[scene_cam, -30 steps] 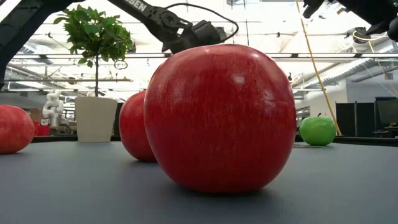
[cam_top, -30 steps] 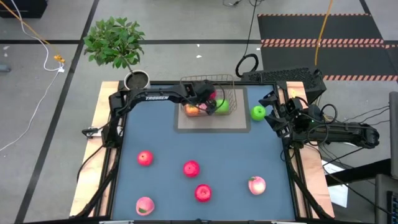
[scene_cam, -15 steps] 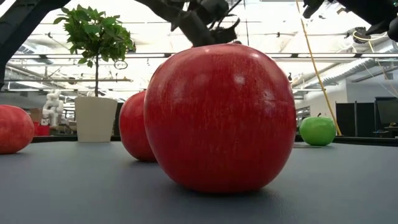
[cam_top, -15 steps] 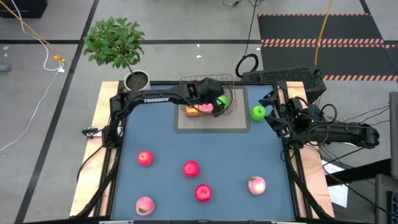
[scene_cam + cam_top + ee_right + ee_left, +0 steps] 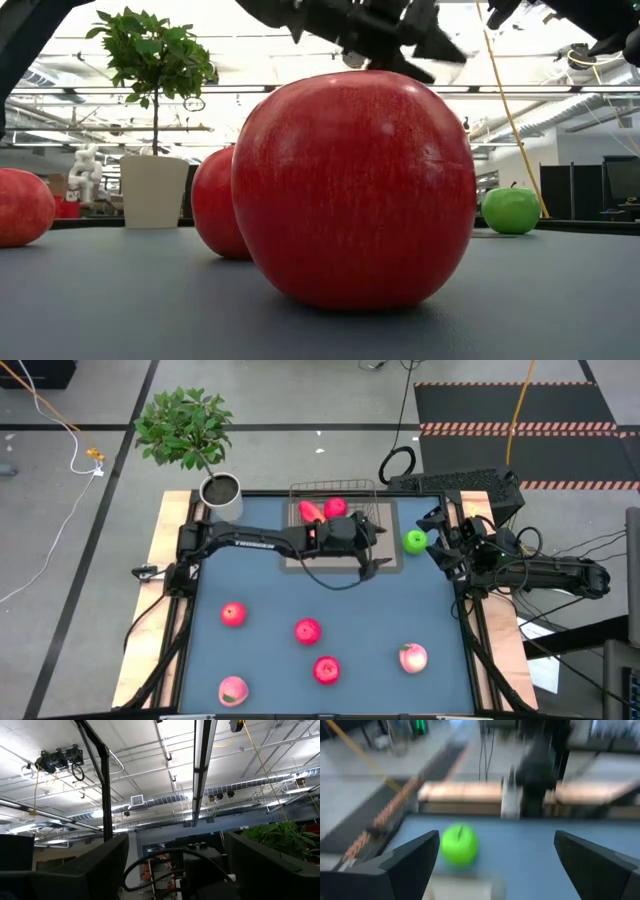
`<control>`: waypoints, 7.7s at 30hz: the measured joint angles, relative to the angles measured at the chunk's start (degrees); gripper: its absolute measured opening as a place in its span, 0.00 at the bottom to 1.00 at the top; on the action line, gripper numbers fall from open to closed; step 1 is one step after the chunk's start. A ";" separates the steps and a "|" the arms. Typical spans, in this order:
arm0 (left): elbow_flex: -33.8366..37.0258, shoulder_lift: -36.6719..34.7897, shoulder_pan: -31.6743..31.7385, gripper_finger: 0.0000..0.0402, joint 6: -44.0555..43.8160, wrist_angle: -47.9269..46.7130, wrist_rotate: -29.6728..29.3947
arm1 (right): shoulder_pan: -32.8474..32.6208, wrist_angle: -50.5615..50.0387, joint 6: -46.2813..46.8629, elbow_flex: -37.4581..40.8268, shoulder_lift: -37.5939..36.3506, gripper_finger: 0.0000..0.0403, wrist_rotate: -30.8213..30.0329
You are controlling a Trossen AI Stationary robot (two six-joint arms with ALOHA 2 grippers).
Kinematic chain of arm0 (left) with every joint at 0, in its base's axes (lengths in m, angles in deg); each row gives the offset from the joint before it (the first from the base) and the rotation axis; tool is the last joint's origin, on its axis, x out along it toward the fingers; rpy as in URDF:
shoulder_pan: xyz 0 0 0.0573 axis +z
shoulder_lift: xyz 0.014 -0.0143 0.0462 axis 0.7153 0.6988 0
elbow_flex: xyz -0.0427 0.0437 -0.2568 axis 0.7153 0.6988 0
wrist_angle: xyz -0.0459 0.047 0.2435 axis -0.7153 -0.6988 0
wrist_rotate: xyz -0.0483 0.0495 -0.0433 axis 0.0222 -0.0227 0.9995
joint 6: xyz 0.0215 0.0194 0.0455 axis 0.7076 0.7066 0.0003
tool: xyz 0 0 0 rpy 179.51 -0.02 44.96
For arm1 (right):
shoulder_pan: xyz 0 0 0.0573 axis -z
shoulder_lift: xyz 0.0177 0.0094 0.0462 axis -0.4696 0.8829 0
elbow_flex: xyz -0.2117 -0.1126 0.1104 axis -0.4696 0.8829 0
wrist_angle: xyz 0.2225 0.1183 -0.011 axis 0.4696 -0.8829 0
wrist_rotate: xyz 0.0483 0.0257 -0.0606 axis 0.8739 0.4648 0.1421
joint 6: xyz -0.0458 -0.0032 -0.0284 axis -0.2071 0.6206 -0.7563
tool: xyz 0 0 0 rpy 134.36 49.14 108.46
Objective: Build produce basket
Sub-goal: Put the pink peach into the wire basket
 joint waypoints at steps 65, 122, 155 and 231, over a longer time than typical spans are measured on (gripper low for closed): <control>-21.72 20.20 -4.61 0.98 10.28 -15.67 13.16 | 0.06 3.76 -6.42 0.00 0.30 0.79 -2.84; -22.04 34.73 -23.05 0.98 -18.68 14.08 -0.71 | -42.43 -13.77 -21.12 -11.45 19.70 0.79 -46.34; -22.37 36.40 -22.07 0.98 -15.08 24.98 0.26 | -42.41 -12.83 -21.21 -11.45 19.68 0.79 -46.14; -36.51 11.61 7.82 0.84 -20.30 -63.65 -22.20 | -59.87 -8.48 -39.15 -11.39 14.91 0.79 -63.13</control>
